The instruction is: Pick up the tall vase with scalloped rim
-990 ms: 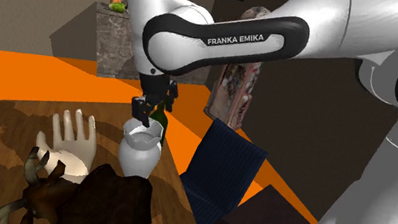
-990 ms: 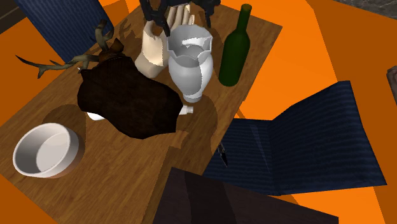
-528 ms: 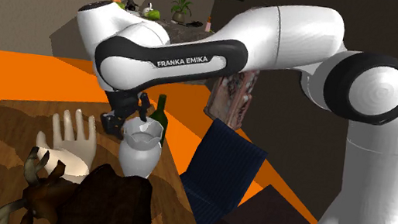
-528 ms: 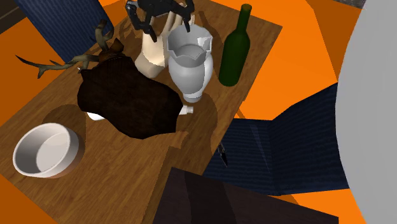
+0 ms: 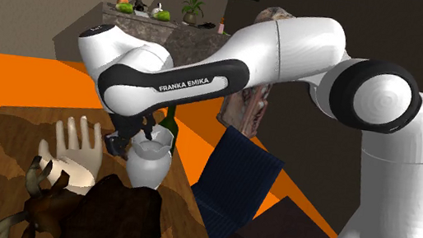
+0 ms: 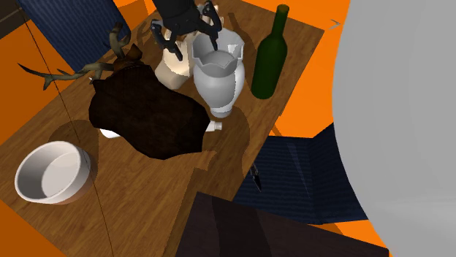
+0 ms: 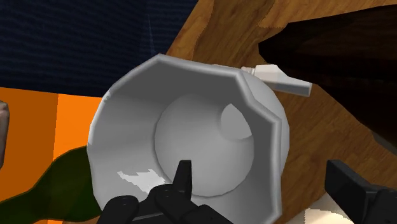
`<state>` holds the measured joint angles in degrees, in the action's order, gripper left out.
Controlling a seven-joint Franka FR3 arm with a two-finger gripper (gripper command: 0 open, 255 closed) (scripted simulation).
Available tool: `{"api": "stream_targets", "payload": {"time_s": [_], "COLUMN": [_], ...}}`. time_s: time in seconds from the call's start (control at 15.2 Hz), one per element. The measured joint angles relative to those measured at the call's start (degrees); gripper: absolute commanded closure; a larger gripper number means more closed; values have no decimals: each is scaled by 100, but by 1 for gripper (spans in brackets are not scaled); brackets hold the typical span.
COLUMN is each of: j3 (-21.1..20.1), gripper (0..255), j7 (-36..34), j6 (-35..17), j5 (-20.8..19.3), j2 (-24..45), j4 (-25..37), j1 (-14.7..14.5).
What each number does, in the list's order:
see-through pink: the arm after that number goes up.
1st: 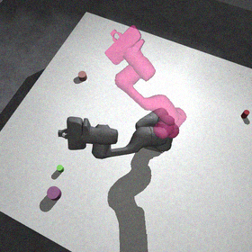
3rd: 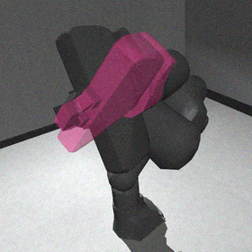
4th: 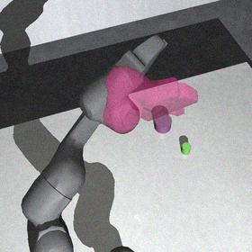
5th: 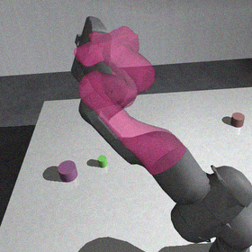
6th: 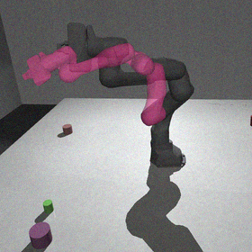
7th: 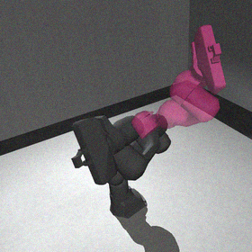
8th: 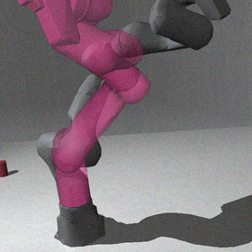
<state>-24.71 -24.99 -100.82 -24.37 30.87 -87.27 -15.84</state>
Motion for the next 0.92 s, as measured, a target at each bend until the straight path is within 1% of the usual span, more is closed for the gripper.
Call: {"api": "stream_targets", "payload": {"time_s": [0.07, 0.73, 0.92], "j3": [3, 2, -14], "gripper": [255, 255, 255], "j7": [-7, -16, 22], "j6": [-12, -29, 89], "j5": [-5, -11, 25], "j2": [13, 14, -46], "j4": [-1, -10, 46], "j1": [-3, -6, -3]}}
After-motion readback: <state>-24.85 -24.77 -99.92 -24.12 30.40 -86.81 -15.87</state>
